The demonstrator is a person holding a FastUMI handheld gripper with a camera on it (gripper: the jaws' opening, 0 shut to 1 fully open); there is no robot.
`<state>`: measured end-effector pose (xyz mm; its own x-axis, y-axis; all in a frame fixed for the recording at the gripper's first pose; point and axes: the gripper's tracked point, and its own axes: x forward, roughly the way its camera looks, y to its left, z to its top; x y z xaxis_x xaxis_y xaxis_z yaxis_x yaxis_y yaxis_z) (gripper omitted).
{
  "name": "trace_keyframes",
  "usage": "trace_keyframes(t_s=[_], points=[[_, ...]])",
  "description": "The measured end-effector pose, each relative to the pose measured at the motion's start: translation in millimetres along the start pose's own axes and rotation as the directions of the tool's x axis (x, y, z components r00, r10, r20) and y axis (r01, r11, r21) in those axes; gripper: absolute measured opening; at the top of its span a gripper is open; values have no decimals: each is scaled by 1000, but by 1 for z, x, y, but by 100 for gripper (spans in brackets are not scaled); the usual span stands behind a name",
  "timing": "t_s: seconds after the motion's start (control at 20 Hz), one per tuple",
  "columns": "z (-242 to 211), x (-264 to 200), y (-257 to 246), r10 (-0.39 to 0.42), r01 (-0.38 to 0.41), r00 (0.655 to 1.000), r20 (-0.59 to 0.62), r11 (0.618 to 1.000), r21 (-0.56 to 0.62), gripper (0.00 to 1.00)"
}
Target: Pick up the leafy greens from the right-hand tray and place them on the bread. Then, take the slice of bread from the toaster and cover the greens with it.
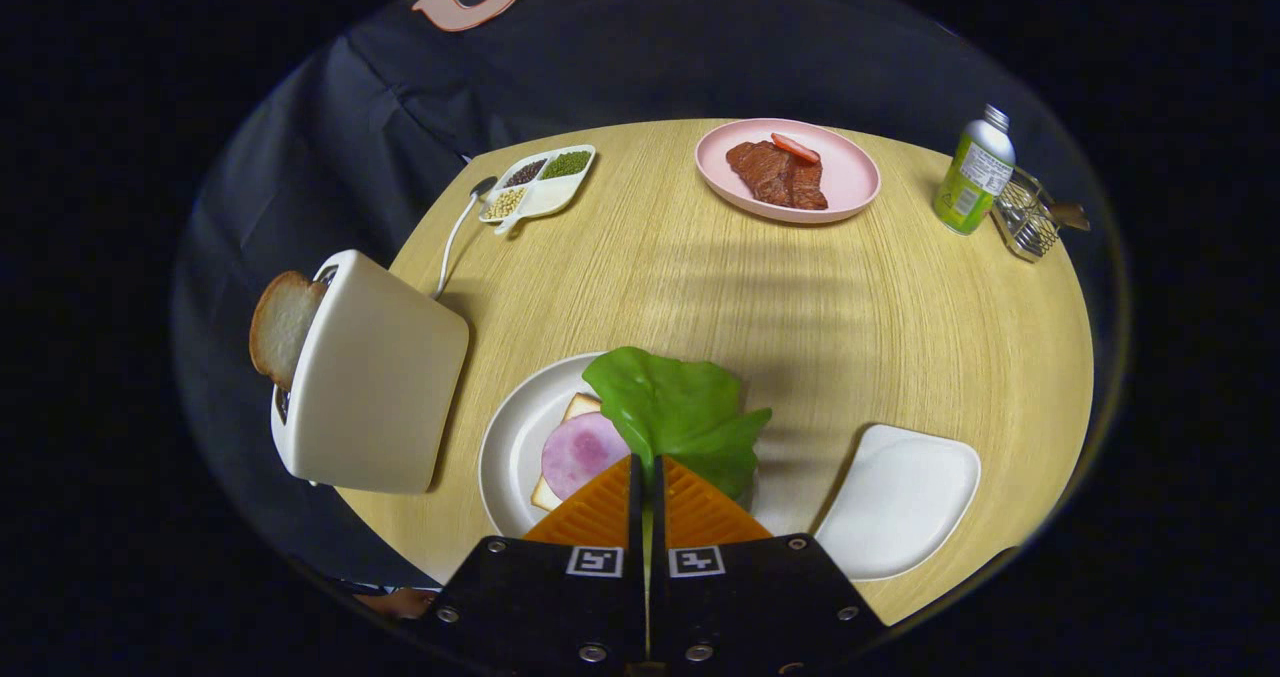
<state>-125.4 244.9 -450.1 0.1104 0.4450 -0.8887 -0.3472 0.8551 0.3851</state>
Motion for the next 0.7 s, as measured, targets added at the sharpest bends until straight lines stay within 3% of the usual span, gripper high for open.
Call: trace_keyframes(t_s=[0.3,0.4,0.7], points=[[-8,11,21,36,-35,998,-46,999,15,3],[-12,13,29,53,-51,997,-64,998,30,9],[-13,6,39,51,-51,997,-51,999,-3,42]])
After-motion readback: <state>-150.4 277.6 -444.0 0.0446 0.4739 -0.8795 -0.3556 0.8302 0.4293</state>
